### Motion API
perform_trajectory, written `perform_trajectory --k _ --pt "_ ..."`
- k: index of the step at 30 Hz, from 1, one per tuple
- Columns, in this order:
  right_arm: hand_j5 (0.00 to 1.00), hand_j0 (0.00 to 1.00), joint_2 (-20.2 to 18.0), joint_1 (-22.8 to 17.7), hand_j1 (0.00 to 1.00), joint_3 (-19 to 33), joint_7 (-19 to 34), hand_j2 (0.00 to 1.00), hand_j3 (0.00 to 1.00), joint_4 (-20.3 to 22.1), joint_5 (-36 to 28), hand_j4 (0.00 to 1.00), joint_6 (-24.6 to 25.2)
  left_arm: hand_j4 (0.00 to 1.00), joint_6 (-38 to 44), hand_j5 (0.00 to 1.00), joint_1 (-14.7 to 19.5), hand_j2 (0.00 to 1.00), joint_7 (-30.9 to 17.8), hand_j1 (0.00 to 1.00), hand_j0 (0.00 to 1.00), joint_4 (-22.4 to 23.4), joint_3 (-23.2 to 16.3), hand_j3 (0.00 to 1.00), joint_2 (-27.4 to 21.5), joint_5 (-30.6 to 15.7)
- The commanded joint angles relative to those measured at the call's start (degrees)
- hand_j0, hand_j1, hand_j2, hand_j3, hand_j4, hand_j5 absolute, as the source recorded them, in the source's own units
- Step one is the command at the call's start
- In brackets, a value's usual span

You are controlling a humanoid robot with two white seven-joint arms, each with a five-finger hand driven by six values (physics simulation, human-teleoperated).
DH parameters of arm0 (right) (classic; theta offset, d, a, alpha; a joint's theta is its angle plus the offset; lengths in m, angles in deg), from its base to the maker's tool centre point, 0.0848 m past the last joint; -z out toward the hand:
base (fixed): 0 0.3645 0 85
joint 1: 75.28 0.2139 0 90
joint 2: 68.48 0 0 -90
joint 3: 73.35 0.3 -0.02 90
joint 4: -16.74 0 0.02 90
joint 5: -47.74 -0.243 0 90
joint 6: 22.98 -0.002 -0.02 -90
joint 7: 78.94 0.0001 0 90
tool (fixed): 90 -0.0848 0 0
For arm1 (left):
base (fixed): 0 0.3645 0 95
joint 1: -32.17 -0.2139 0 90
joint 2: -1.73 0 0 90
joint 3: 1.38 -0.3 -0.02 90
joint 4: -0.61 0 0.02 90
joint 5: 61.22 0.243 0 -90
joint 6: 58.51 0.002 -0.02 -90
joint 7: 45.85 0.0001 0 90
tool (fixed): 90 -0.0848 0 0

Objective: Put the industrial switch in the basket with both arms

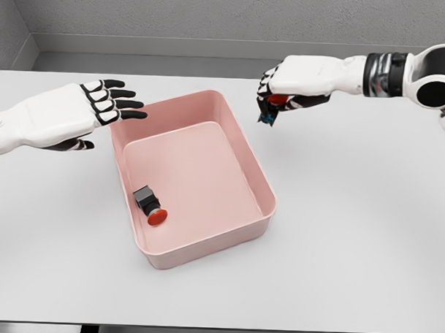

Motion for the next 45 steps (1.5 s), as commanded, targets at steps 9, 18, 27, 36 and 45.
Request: perform_trajectory --k 9,18,27,36,45 --pt "0.39 0.39 0.66 0.7 0.39 0.0 -0.01 0.39 0.39 5.33 -2.01 0.39 0.17 1.0 0.0 1.0 -0.26 1.0 -0.01 1.0 1.0 0.03 0.0 1.0 -0.14 0.47" --pt "0.38 0.38 5.93 0.88 0.38 -2.11 0.25 0.38 0.38 5.85 -2.71 0.38 0.17 1.0 0.0 1.0 -0.35 1.0 -0.01 1.0 1.0 0.03 -0.09 1.0 -0.05 0.55" --pt "0.38 0.38 9.19 0.53 0.38 -4.3 0.25 0.38 0.38 5.85 -2.71 0.38 0.17 1.0 0.0 1.0 -0.44 1.0 -0.01 1.0 1.0 0.12 -0.17 1.0 -0.05 0.82" --pt "1.0 1.0 10.33 0.62 1.0 -4.66 -0.36 1.0 1.0 5.76 -2.71 1.0 0.17 1.0 0.0 1.0 -0.53 1.0 0.07 1.0 1.0 0.03 -0.09 1.0 -0.05 0.9" --pt "1.0 1.0 0.14 -1.41 1.0 0.88 -0.36 1.0 1.0 5.68 -5.0 1.0 0.17 1.0 0.0 1.0 -0.53 1.0 0.07 1.0 1.0 0.12 -0.09 1.0 0.03 0.99"
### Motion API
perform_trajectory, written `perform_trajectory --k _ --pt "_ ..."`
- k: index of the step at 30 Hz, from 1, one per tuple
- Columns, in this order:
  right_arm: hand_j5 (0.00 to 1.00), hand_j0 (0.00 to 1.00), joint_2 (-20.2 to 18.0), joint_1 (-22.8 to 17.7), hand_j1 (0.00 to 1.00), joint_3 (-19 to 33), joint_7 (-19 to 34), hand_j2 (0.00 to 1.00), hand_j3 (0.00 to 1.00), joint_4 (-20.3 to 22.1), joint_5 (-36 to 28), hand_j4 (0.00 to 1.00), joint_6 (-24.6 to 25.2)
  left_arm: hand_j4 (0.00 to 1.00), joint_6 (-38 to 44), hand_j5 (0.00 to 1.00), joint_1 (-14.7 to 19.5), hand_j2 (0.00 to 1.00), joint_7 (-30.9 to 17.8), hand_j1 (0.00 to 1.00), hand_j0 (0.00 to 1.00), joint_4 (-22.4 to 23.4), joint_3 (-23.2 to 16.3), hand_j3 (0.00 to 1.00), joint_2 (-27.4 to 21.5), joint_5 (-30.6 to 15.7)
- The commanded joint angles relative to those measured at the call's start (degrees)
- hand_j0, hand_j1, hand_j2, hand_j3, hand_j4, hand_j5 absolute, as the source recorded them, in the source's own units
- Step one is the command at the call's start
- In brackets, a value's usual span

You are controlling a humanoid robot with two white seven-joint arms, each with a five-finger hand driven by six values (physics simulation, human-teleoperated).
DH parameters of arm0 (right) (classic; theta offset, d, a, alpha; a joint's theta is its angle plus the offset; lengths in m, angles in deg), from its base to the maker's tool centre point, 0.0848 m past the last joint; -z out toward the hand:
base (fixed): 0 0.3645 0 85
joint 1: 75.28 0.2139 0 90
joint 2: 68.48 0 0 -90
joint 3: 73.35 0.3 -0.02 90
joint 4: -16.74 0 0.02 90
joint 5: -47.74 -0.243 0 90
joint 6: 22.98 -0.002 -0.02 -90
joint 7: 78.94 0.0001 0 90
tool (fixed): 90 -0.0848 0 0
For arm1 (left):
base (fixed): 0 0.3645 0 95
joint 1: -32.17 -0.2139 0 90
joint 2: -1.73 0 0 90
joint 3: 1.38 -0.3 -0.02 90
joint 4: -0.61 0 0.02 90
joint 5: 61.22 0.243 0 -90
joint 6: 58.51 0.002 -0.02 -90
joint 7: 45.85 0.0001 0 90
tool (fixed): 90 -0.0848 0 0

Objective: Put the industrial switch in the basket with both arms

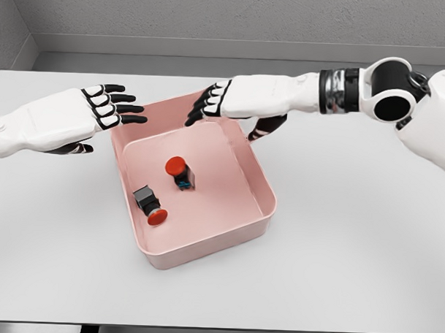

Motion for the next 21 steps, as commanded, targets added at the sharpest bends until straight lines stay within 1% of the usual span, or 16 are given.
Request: perform_trajectory --k 1,3,4,6,7,9,13,14,21 --pt "1.0 1.0 -5.0 -0.7 1.0 3.2 -0.04 1.0 1.0 0.0 -2.41 1.0 0.17 1.0 0.0 1.0 0.0 1.0 0.05 1.0 1.0 -0.05 0.04 1.0 -0.05 -0.36" --pt "1.0 1.0 -7.81 -3.08 1.0 5.93 -0.12 1.0 1.0 0.0 -2.86 1.0 0.17 1.0 0.0 1.0 0.0 1.0 0.05 1.0 1.0 0.03 -0.05 1.0 -0.05 -0.36" --pt "1.0 1.0 -8.6 -4.22 1.0 7.25 -0.12 1.0 1.0 -0.17 -2.94 1.0 0.17 1.0 0.0 1.0 0.0 1.0 -0.03 1.0 1.0 0.04 0.04 1.0 -0.05 -0.36" --pt "1.0 1.0 -10.71 -5.27 1.0 7.69 -0.12 1.0 1.0 -0.35 -4.17 1.0 0.17 1.0 0.0 1.0 -0.08 1.0 0.05 1.0 1.0 -0.05 -0.05 1.0 -0.05 -0.36" --pt "1.0 1.0 -11.77 -6.42 1.0 8.57 -0.12 1.0 1.0 -0.43 -4.79 1.0 0.17 1.0 0.0 1.0 -0.08 1.0 0.05 1.0 1.0 -0.05 -0.05 1.0 -0.05 -0.36" --pt "1.0 1.0 -12.91 -7.65 1.0 10.15 -0.12 1.0 1.0 -0.44 -4.88 1.0 0.17 1.0 0.0 1.0 -0.08 1.0 0.05 1.0 1.0 0.03 -0.05 1.0 -0.05 -0.36" --pt "1.0 1.0 -13.08 -7.91 1.0 10.24 -0.12 1.0 1.0 -0.44 -4.88 1.0 0.17 1.0 0.0 1.0 -0.08 1.0 0.14 1.0 1.0 -0.05 -0.05 1.0 -0.05 -0.36" --pt "1.0 1.0 -13.61 -8.09 1.0 10.24 -0.12 1.0 1.0 -0.44 -4.96 1.0 0.17 1.0 0.0 1.0 -0.08 1.0 0.14 1.0 1.0 -0.05 -0.05 1.0 -0.05 -0.45" --pt "1.0 1.0 -13.52 -8.26 1.0 10.24 -0.21 1.0 1.0 -0.44 -4.96 1.0 0.17 1.0 0.0 1.0 -0.08 1.0 0.05 1.0 1.0 0.04 0.04 1.0 -0.05 -0.36"
